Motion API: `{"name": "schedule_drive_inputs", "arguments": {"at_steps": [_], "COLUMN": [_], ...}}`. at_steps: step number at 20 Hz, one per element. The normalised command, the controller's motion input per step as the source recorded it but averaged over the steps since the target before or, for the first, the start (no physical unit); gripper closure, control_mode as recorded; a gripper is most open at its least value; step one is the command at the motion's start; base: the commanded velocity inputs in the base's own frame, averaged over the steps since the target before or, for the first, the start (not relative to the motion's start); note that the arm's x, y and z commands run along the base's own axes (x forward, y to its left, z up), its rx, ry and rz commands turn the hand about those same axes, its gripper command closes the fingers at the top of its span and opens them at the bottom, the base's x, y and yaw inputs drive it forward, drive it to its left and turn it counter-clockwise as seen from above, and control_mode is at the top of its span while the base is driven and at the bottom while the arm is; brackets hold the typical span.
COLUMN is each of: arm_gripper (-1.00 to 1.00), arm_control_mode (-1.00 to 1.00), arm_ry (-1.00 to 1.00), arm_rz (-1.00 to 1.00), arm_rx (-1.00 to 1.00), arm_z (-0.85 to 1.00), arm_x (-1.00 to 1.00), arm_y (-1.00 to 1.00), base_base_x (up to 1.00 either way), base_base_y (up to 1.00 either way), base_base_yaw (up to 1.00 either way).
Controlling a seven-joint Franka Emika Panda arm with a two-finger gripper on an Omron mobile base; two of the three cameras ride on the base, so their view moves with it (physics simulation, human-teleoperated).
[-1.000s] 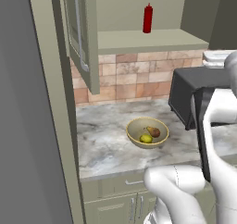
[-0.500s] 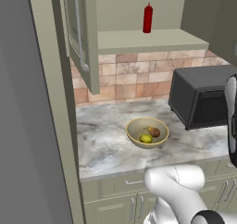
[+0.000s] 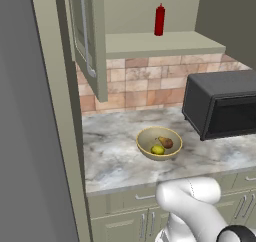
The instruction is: Open the cabinet. Pick the pear and pear from the cabinet and place them into the bowl. Then close the cabinet.
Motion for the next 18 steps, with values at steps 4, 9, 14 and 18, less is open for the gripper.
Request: {"name": "schedule_drive_inputs", "arguments": {"at_steps": [4, 9, 14, 18], "arm_gripper": [-1.0, -1.0, -1.0, -1.0], "arm_control_mode": [-1.0, -1.0, -1.0, -1.0], "arm_ry": [-0.12, 0.08, 0.13, 0.0], "arm_rz": [0.08, 0.17, 0.21, 0.28], "arm_rx": [0.11, 0.01, 0.0, 0.04], "arm_z": [0.28, -0.56, -0.9, -0.55], "arm_x": [-0.31, 0.85, 0.85, 0.98], "arm_y": [-0.46, -0.18, -0.03, 0.05], "base_base_x": [0.0, 0.0, 0.0, 0.0], "base_base_y": [0.0, 0.0, 0.0, 0.0], "base_base_yaw": [0.0, 0.0, 0.0, 0.0]}}
